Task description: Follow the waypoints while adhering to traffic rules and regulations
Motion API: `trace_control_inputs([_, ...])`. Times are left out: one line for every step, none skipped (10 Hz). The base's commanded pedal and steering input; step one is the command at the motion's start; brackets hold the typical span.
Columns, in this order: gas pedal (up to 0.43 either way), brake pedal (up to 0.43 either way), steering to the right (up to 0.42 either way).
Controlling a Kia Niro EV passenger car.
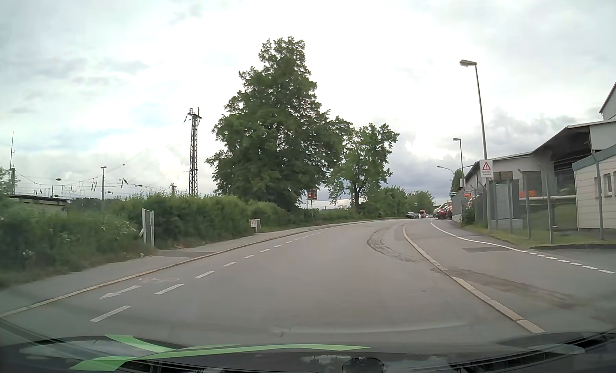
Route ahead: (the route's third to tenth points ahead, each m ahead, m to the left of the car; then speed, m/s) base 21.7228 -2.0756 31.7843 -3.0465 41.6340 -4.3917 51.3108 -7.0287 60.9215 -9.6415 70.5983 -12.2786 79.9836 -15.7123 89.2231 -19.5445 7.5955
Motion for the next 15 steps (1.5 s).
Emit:
trace_control_inputs([0.169, 0.0, 0.028])
trace_control_inputs([0.169, 0.0, 0.027])
trace_control_inputs([0.169, 0.0, 0.027])
trace_control_inputs([0.177, 0.0, 0.027])
trace_control_inputs([0.197, 0.0, 0.026])
trace_control_inputs([0.197, 0.0, 0.026])
trace_control_inputs([0.197, 0.0, 0.026])
trace_control_inputs([0.197, 0.0, 0.025])
trace_control_inputs([0.197, 0.0, 0.026])
trace_control_inputs([0.189, 0.0, 0.025])
trace_control_inputs([0.189, 0.0, 0.025])
trace_control_inputs([0.189, 0.0, 0.025])
trace_control_inputs([0.189, 0.0, 0.025])
trace_control_inputs([0.189, 0.0, 0.025])
trace_control_inputs([0.189, 0.0, 0.025])
